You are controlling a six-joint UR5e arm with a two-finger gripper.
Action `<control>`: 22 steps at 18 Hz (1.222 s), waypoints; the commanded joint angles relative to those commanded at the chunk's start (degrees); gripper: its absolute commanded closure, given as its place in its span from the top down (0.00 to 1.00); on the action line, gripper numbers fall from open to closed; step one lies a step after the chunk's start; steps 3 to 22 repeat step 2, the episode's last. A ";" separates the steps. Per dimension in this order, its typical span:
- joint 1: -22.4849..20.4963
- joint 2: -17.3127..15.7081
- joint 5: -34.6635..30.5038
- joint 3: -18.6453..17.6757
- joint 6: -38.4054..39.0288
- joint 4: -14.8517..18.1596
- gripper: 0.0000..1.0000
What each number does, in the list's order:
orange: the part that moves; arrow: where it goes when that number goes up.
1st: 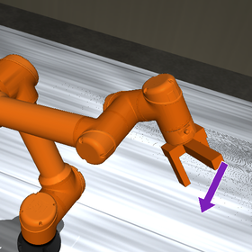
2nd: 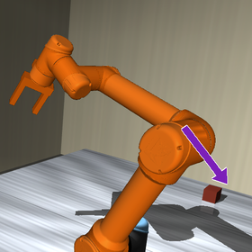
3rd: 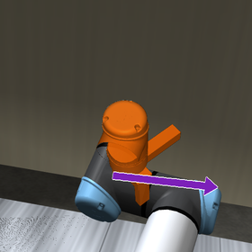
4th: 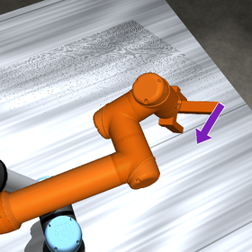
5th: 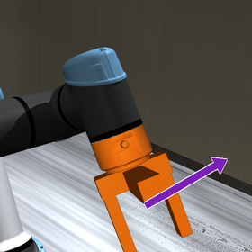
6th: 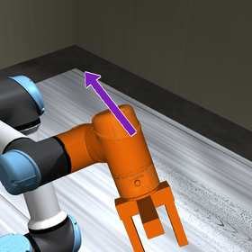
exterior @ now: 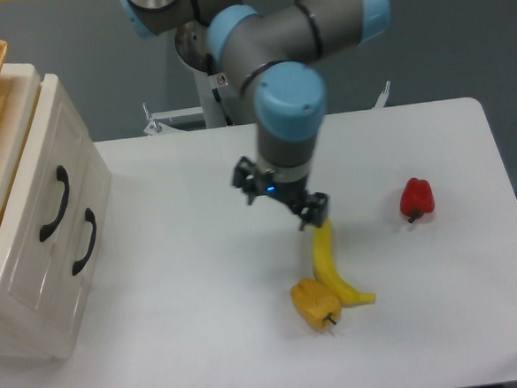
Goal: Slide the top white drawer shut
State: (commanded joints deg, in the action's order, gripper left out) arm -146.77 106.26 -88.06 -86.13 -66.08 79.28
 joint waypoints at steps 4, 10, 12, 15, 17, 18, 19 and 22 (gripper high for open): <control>-1.76 0.00 -0.27 -0.09 -1.50 0.00 1.00; -1.76 0.00 -0.27 -0.09 -1.50 0.00 1.00; -1.76 0.00 -0.27 -0.09 -1.50 0.00 1.00; -1.76 0.00 -0.27 -0.09 -1.50 0.00 1.00; -1.76 0.00 -0.27 -0.09 -1.50 0.00 1.00; -1.76 0.00 -0.27 -0.09 -1.50 0.00 1.00; -1.76 0.00 -0.27 -0.09 -1.50 0.00 1.00; -1.76 0.00 -0.27 -0.09 -1.50 0.00 1.00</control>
